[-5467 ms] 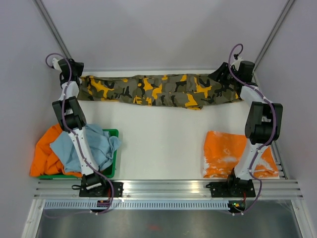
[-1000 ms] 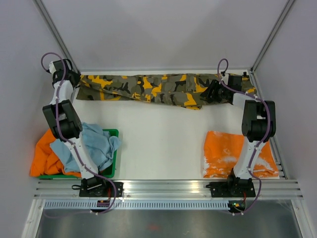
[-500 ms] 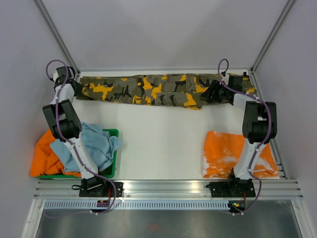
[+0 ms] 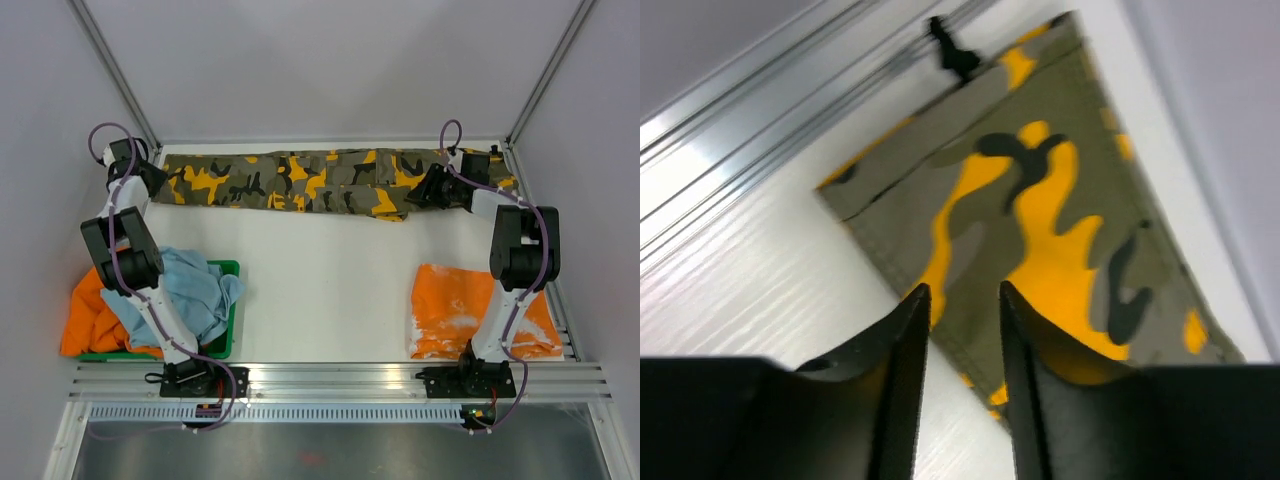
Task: Fold and stack the trousers
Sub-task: Fold the trousers
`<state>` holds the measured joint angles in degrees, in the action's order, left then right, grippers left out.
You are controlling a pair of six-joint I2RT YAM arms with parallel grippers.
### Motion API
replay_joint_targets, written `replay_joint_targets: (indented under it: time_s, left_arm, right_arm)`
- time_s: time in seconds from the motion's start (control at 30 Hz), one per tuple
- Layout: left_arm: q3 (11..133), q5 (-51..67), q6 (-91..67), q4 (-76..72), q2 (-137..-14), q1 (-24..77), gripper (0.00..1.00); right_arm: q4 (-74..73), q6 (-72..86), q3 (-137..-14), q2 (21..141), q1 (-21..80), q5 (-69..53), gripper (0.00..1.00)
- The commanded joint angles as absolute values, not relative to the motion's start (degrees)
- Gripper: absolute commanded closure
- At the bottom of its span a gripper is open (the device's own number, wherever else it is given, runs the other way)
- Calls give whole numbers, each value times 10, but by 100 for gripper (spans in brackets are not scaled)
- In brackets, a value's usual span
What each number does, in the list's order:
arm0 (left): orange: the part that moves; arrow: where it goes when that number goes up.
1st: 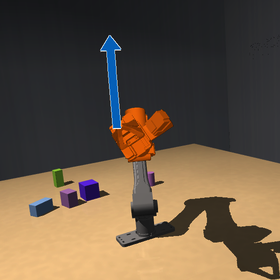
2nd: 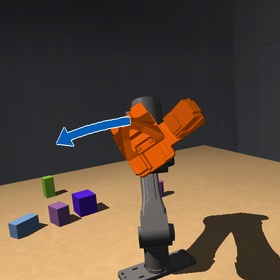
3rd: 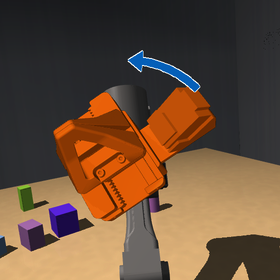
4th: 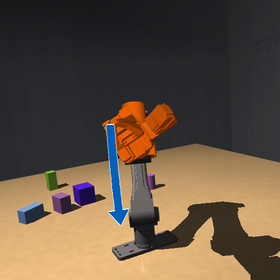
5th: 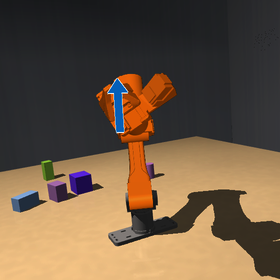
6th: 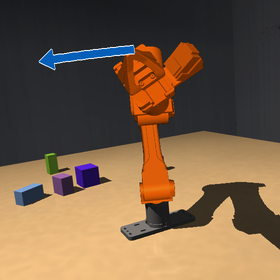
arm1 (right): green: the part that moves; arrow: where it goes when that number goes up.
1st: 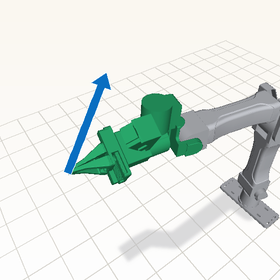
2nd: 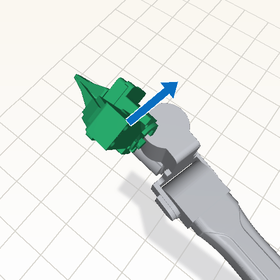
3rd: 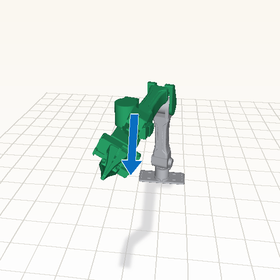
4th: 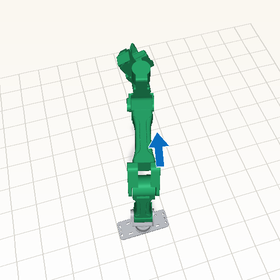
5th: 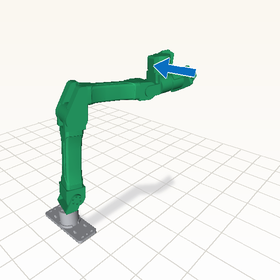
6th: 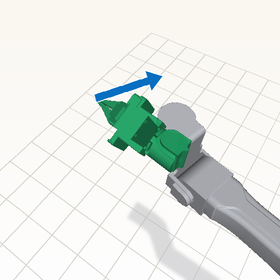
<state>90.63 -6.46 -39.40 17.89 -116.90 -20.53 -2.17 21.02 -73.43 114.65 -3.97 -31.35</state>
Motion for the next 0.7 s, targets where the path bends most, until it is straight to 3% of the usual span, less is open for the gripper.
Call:
replay_joint_targets:
  time_s: [0.0,0.07,0.1,0.17,0.37,0.43,0.47,0.53,0.57,0.67]
  left_arm:
    - [919,49,-386,68,-1150,-203,65]
    - [932,86,-386,50,-1170,-188,93]
    - [944,91,-380,47,-1175,-181,98]
    - [953,106,-367,37,-1187,-157,98]
    - [976,117,-279,55,-1182,-76,98]
    - [971,86,-269,64,-1173,-61,97]
    - [963,84,-271,66,-1168,-61,94]
    - [961,75,-278,85,-1161,-63,69]
    - [958,81,-293,95,-1161,-66,52]
    - [932,115,-327,104,-1163,-80,37]
  right_arm:
    - [-11,207,-767,1092,-38,-295,51]
    - [-20,205,-791,1084,-37,-254,69]
    - [-32,201,-800,1082,-38,-237,87]
    - [-42,193,-822,1081,-38,-180,100]
    - [-120,185,-889,1094,-57,15,99]
    - [-123,197,-893,1096,-88,11,89]
    - [-117,199,-891,1095,-101,-15,69]
    - [-114,203,-888,1095,-135,-26,49]
    - [-112,204,-886,1095,-146,-30,34]
    - [-115,191,-890,1104,-172,-28,26]
